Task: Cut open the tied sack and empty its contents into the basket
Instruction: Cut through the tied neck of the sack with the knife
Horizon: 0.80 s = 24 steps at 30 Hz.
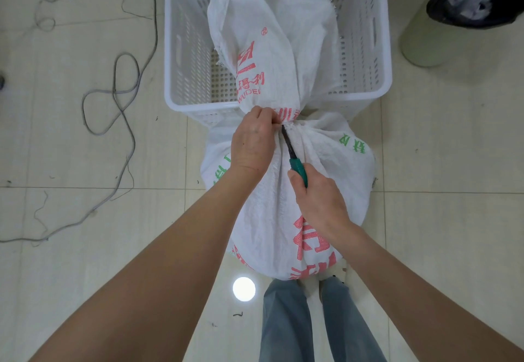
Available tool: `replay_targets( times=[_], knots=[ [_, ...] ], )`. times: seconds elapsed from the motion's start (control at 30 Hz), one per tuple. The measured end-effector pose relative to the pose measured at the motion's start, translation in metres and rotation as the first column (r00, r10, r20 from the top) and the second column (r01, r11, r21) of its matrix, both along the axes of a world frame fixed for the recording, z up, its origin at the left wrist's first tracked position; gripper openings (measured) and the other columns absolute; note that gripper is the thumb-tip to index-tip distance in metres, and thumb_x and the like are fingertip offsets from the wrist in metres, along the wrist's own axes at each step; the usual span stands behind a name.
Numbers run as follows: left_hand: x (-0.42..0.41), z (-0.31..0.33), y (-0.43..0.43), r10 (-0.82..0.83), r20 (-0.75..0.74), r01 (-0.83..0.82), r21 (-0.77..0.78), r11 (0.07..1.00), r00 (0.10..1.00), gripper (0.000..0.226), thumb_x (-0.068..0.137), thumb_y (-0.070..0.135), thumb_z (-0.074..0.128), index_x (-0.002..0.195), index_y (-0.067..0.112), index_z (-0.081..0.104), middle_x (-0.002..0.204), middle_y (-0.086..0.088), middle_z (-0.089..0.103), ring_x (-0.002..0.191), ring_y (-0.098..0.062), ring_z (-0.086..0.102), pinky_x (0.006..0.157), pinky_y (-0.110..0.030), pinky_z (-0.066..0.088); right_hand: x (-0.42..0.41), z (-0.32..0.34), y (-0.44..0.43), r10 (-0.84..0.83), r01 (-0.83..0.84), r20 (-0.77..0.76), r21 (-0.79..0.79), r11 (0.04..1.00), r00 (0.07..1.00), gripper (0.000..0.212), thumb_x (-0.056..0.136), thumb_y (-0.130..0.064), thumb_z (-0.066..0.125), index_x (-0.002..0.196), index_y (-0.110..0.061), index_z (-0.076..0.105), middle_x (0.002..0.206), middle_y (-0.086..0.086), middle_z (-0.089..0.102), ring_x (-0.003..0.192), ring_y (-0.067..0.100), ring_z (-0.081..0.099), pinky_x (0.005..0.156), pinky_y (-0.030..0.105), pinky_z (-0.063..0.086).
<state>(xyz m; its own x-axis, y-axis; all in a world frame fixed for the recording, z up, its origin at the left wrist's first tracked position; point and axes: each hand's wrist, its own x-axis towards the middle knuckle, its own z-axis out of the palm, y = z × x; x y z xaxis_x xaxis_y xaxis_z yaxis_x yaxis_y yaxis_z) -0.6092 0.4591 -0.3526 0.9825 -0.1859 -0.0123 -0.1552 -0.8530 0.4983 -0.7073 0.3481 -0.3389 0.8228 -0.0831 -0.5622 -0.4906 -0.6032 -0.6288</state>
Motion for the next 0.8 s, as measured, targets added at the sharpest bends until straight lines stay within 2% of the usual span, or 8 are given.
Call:
replay_targets(
  times=[0.1, 0.23, 0.33, 0.5, 0.63, 0.8],
  knots=[
    [-0.0006, 0.0028, 0.0005, -0.004, -0.002, 0.004, -0.032, 0.999, 1.0, 0.011, 0.089, 0.005, 0.054, 0.092, 0.0, 0.063, 0.093, -0.014, 0.062, 0.082, -0.028, 0.057, 0.071, -0.041, 0.05, -0.003, -0.0013, 0.0009, -0.037, 0.036, 0.018, 0.046, 0.998, 0.999, 0.029, 0.1, -0.041, 0.034, 0.093, -0.016, 0.048, 0.066, 0.003, 0.054, 0.059, 0.021, 0.053, 0.06, 0.041, 0.049],
    [-0.0022, 0.0029, 0.0011, -0.003, -0.018, 0.003, -0.039, 0.999, 1.0, 0.011, 0.089, 0.006, 0.055, 0.091, 0.0, 0.064, 0.095, -0.013, 0.06, 0.08, -0.027, 0.057, 0.069, -0.04, 0.05, -0.0052, -0.0023, 0.0015, -0.034, 0.033, 0.03, 0.029, 0.999, 0.999, 0.026, 0.1, -0.041, 0.035, 0.088, -0.021, 0.046, 0.059, -0.002, 0.046, 0.052, 0.013, 0.044, 0.055, 0.034, 0.042],
    [-0.0014, 0.0034, 0.002, 0.01, -0.024, -0.011, -0.017, 1.0, 1.0, 0.012, 0.09, 0.004, 0.052, 0.093, 0.0, 0.063, 0.097, -0.014, 0.06, 0.08, -0.028, 0.057, 0.069, -0.04, 0.05, -0.0079, -0.0032, 0.0019, -0.096, 0.098, -0.022, 0.135, 0.986, 0.995, 0.03, 0.099, -0.041, 0.037, 0.075, -0.024, 0.045, 0.063, 0.004, 0.054, 0.055, 0.015, 0.048, 0.059, 0.039, 0.048],
    [-0.0026, 0.0061, -0.0009, 0.007, -0.049, -0.007, -0.004, 1.0, 0.999, 0.014, 0.092, 0.007, 0.05, 0.095, 0.001, 0.062, 0.099, -0.013, 0.06, 0.084, -0.027, 0.057, 0.072, -0.039, 0.049, -0.0063, -0.003, -0.0023, -0.176, 0.199, -0.106, 0.277, 0.94, 0.979, 0.031, 0.098, -0.038, 0.041, 0.074, -0.021, 0.048, 0.065, 0.006, 0.054, 0.054, 0.016, 0.047, 0.057, 0.036, 0.047],
    [-0.0026, 0.0054, -0.0007, 0.016, -0.038, -0.017, -0.017, 1.0, 0.999, 0.012, 0.091, 0.006, 0.052, 0.093, 0.0, 0.063, 0.096, -0.014, 0.061, 0.083, -0.029, 0.058, 0.072, -0.041, 0.05, -0.0022, -0.005, -0.0035, -0.133, 0.154, -0.097, 0.257, 0.954, 0.986, 0.032, 0.098, -0.04, 0.041, 0.072, -0.023, 0.045, 0.067, 0.009, 0.055, 0.056, 0.018, 0.047, 0.058, 0.038, 0.048],
    [0.0001, 0.0074, -0.0025, 0.03, -0.06, -0.032, -0.035, 0.999, 0.998, 0.011, 0.09, 0.007, 0.054, 0.093, 0.001, 0.064, 0.096, -0.013, 0.063, 0.085, -0.027, 0.058, 0.076, -0.041, 0.05, -0.0015, -0.0041, -0.003, -0.127, 0.127, -0.012, 0.225, 0.966, 0.992, 0.031, 0.098, -0.04, 0.04, 0.068, -0.03, 0.041, 0.066, 0.01, 0.054, 0.055, 0.019, 0.047, 0.058, 0.042, 0.049]
  ],
)
